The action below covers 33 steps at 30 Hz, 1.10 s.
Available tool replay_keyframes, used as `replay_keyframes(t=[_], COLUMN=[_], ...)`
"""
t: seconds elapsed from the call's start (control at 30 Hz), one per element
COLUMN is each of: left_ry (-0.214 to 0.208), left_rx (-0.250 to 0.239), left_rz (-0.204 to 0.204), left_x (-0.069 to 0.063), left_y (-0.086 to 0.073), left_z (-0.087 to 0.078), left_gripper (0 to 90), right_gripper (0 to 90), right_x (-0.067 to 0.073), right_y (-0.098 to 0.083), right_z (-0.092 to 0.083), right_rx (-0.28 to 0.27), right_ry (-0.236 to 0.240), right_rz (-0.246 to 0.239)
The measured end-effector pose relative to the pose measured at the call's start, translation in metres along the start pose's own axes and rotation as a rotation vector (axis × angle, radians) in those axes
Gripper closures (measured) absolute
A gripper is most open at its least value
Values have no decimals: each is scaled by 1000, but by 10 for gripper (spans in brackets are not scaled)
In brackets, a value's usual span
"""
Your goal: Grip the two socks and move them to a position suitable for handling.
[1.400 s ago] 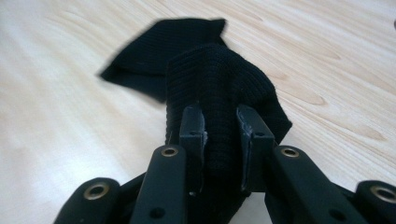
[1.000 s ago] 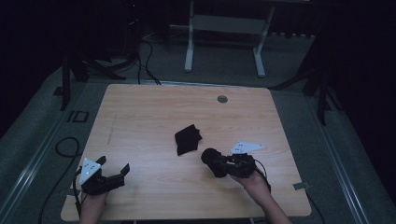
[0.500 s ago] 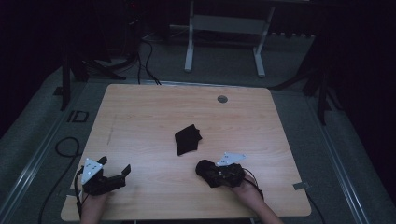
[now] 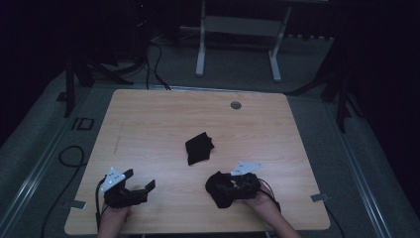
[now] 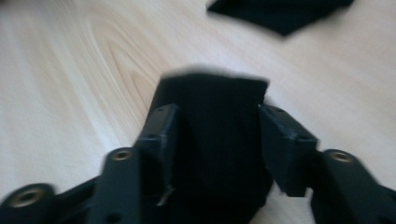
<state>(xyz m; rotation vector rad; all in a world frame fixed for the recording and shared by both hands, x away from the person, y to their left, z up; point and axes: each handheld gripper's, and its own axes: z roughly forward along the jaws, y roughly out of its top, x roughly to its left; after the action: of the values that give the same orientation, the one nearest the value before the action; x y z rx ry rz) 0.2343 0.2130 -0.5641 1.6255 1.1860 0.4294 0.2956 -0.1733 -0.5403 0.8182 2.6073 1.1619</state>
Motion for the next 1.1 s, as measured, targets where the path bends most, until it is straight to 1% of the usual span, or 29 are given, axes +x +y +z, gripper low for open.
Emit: replay_keyframes(t=[0.03, 0.07, 0.1, 0.13, 0.17, 0.2, 0.23, 0.27, 0.3, 0.33, 0.37, 0.4, 0.47, 0.5, 0.53, 0.6, 0.63, 0.67, 0.7, 0.73, 0.8, 0.9, 0.97, 1.03, 1.07, 1.1], left_ry=[0, -40, -62, -97, -123, -123, -145, -182, -215, -227, -243, -251, -277, -290, -308, -333, -343, -343, -334, -336, -338, -348, -370, -392, -400, -399], left_rx=[0, 54, 83, 102, 119, 119, 141, 170, 208, 243, 261, 278, 314, 334, 351, 380, 392, 397, 414, 409, 405, 408, 413, 412, 411, 410], left_rz=[0, 36, 60, 77, 90, 90, 96, 110, 127, 145, 165, 183, 216, 233, 251, 270, 282, 286, 285, 283, 271, 278, 279, 273, 281, 289], left_x=[0, -14, -23, -31, -39, -39, -48, -56, -63, -70, -76, -81, -89, -93, -95, -99, -101, -102, -102, -102, -101, -102, -104, -106, -107, -108], left_y=[0, 5, 7, 8, 9, 9, 10, 10, 10, 10, 10, 10, 10, 10, 11, 11, 11, 11, 11, 10, 12, 14, 15, 16, 16, 16], left_z=[0, 8, 13, 17, 22, 22, 29, 36, 44, 51, 57, 63, 74, 79, 83, 90, 94, 97, 101, 103, 107, 113, 117, 120, 122, 124], left_gripper=[8, 8, 8, 21, 72, 118, 152, 156, 156, 190, 248, 275, 362, 367, 418, 439, 483, 495, 498, 519, 524, 524, 523, 523, 524, 544], right_gripper=[429, 381, 371, 369, 370, 377, 409, 440, 440, 442, 467, 489, 509, 522, 531, 572, 603, 650, 674, 729, 768, 790, 792, 794, 794, 795], right_x=[0, -1, -2, -3, -3, -3, -4, -4, -4, -4, -3, -3, -4, -5, -6, -9, -10, -11, -11, -11, -11, -11, -12, -13, -13, -13], right_y=[0, 7, 10, 13, 15, 17, 17, 18, 18, 17, 16, 15, 11, 9, 6, 3, 2, 1, 0, -1, -2, -2, -3, -3, -4, -4], right_z=[0, -14, -19, -24, -28, -30, -30, -27, -27, -24, -19, -13, -3, 2, 6, 11, 12, 13, 15, 15, 15, 15, 16, 16, 16, 16], right_rx=[0, -40, -48, -58, -73, -80, -74, -63, -63, -49, -32, -11, 31, 54, 66, 93, 102, 107, 111, 107, 104, 102, 100, 95, 91, 89], right_ry=[0, 8, 13, 10, 5, 0, -3, 2, 2, 0, 1, 6, 1, 3, -2, -7, -11, -16, -16, -26, -29, -26, -23, -16, -13, -12], right_rz=[0, 4, 11, 12, 11, 14, 18, 10, 10, 1, -3, -9, -20, -18, -20, -19, -22, -20, -25, -34, -42, -49, -51, -41, -37, -37])
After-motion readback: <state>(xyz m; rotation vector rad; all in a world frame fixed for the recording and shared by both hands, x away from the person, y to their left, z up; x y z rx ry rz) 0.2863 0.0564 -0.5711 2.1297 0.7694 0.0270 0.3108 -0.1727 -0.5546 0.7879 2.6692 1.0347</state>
